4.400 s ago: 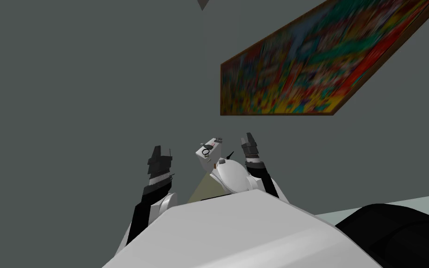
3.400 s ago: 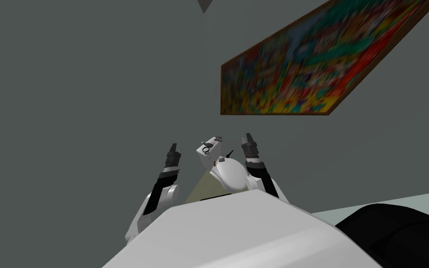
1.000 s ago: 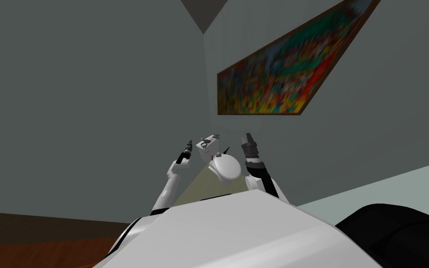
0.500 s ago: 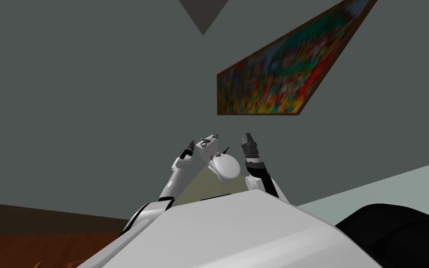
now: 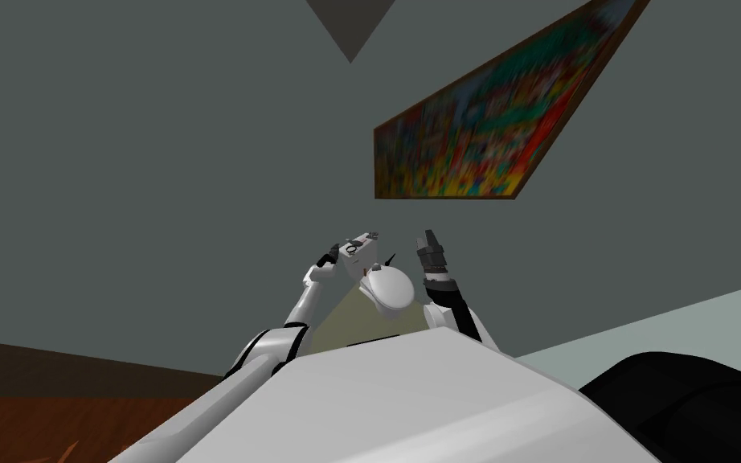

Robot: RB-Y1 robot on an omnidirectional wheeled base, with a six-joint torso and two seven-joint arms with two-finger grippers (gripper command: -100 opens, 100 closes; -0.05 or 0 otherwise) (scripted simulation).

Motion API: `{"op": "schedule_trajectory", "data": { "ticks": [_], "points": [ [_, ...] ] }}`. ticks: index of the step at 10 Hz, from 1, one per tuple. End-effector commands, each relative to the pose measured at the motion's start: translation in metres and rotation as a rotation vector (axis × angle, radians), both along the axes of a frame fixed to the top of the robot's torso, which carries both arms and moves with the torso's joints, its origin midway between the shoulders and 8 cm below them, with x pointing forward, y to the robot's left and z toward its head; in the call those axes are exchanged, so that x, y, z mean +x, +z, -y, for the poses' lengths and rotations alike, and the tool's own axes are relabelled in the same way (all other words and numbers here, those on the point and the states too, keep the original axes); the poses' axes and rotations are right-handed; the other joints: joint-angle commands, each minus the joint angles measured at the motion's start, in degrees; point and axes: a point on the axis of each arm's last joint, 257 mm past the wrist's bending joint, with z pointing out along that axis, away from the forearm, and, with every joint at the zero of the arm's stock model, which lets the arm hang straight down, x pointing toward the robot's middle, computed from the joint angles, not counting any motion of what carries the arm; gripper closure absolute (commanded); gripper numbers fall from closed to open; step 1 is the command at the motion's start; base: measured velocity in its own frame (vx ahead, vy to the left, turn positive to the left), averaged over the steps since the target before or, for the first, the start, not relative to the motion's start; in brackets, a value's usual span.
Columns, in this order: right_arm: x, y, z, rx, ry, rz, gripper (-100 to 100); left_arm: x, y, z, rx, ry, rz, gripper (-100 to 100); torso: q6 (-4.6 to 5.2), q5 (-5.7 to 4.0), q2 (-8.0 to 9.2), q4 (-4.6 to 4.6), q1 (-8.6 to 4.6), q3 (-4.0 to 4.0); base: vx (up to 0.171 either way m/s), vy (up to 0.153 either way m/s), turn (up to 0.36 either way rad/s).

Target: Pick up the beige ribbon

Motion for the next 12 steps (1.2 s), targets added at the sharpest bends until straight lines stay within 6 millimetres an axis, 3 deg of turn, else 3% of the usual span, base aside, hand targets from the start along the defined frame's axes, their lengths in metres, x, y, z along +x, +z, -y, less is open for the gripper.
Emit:
{"op": "schedule_trajectory", "data": {
  "ticks": [1, 3, 4, 5, 6, 12],
  "points": [
    [0.000, 0.000, 0.000, 0.000, 0.000, 0.000, 0, 0.003, -0.012, 0.003, -0.001, 0.000, -0.041, -100, 0.00, 0.00, 0.00, 0.00, 0.00, 0.00, 0.001, -0.023, 0.006],
    [0.000, 0.000, 0.000, 0.000, 0.000, 0.000, 0, 0.009, -0.014, 0.011, -0.003, -0.005, -0.077, -100, -0.01, 0.02, 0.00, -0.01, 0.07, 0.00, 0.005, -0.018, 0.006],
    [0.000, 0.000, 0.000, 0.000, 0.000, 0.000, 0, 0.006, -0.029, 0.009, -0.002, -0.001, -0.108, -100, 0.00, 0.01, -0.03, -0.01, 0.02, -0.02, 0.011, -0.024, 0.009],
    [0.000, 0.000, 0.000, 0.000, 0.000, 0.000, 0, 0.013, -0.027, 0.018, -0.004, -0.009, -0.136, -100, -0.01, 0.01, -0.04, -0.02, 0.03, -0.03, 0.018, -0.027, 0.020],
    [0.000, 0.000, 0.000, 0.000, 0.000, 0.000, 0, 0.009, -0.041, 0.016, -0.003, -0.004, -0.164, -100, 0.00, 0.00, -0.07, -0.02, 0.01, -0.04, 0.016, -0.027, 0.008],
    [0.000, 0.000, 0.000, 0.000, 0.000, 0.000, 0, 0.010, -0.069, 0.037, -0.002, -0.017, -0.319, -100, -0.01, 0.00, -0.10, -0.02, 0.01, -0.06, 0.022, -0.025, 0.010]
  ]
}}
